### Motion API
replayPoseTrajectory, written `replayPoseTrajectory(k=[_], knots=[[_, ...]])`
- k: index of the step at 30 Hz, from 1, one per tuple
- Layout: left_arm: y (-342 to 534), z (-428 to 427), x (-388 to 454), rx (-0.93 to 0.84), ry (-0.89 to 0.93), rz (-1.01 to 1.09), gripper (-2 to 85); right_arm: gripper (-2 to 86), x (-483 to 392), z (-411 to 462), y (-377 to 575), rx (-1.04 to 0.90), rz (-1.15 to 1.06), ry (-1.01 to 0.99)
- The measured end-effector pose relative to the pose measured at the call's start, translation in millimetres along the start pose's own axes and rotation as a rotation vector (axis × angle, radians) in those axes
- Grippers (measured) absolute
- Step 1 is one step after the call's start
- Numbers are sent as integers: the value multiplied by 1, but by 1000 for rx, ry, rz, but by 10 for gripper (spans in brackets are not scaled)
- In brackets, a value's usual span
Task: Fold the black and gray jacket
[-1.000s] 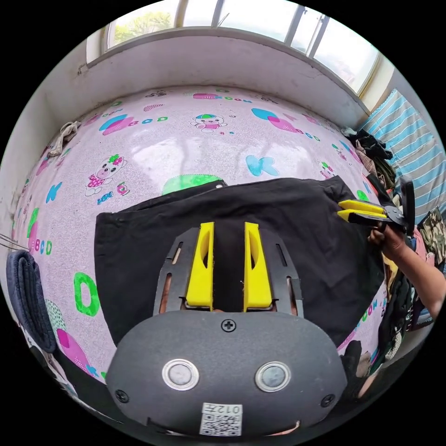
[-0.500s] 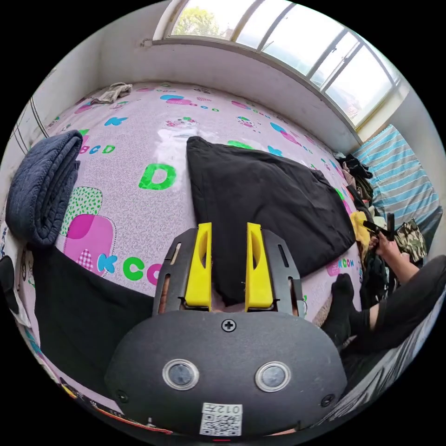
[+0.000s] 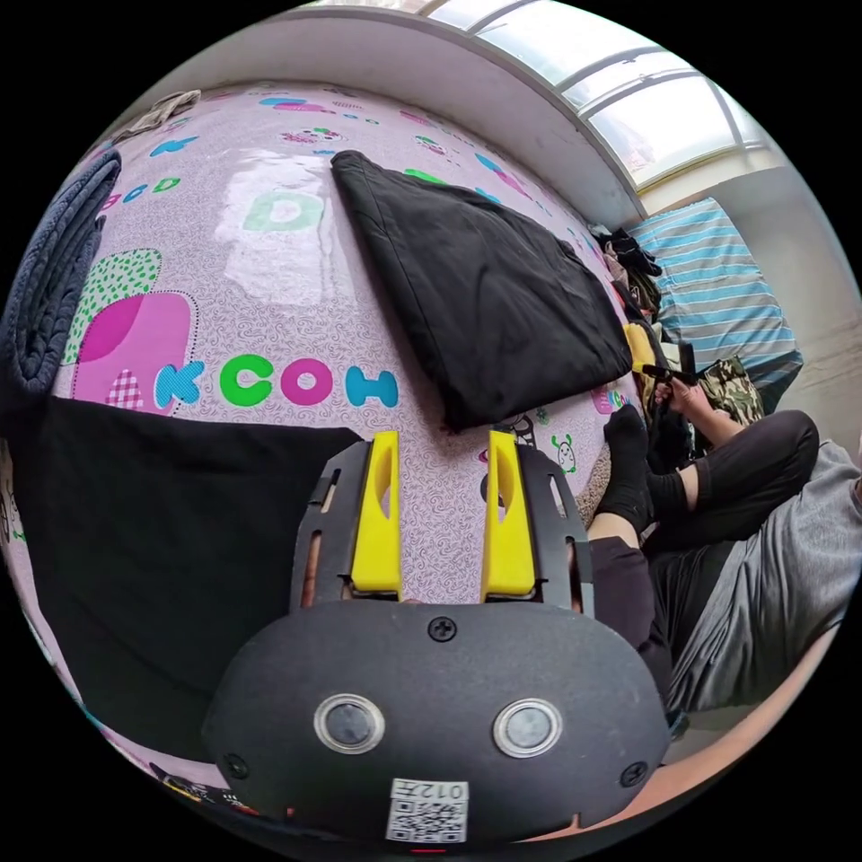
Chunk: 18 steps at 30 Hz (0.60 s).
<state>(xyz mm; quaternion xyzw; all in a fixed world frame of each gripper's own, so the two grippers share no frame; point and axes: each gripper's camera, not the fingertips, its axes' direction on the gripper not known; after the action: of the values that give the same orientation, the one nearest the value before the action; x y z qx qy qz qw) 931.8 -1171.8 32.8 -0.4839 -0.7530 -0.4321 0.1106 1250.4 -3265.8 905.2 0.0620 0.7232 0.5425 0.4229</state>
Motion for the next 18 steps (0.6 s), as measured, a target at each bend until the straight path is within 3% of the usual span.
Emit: replayPoseTrajectory(k=[18], knots=[[-30, -11, -1, -11, 48, 119, 62, -6, -49, -32, -82, -214, 3, -2]])
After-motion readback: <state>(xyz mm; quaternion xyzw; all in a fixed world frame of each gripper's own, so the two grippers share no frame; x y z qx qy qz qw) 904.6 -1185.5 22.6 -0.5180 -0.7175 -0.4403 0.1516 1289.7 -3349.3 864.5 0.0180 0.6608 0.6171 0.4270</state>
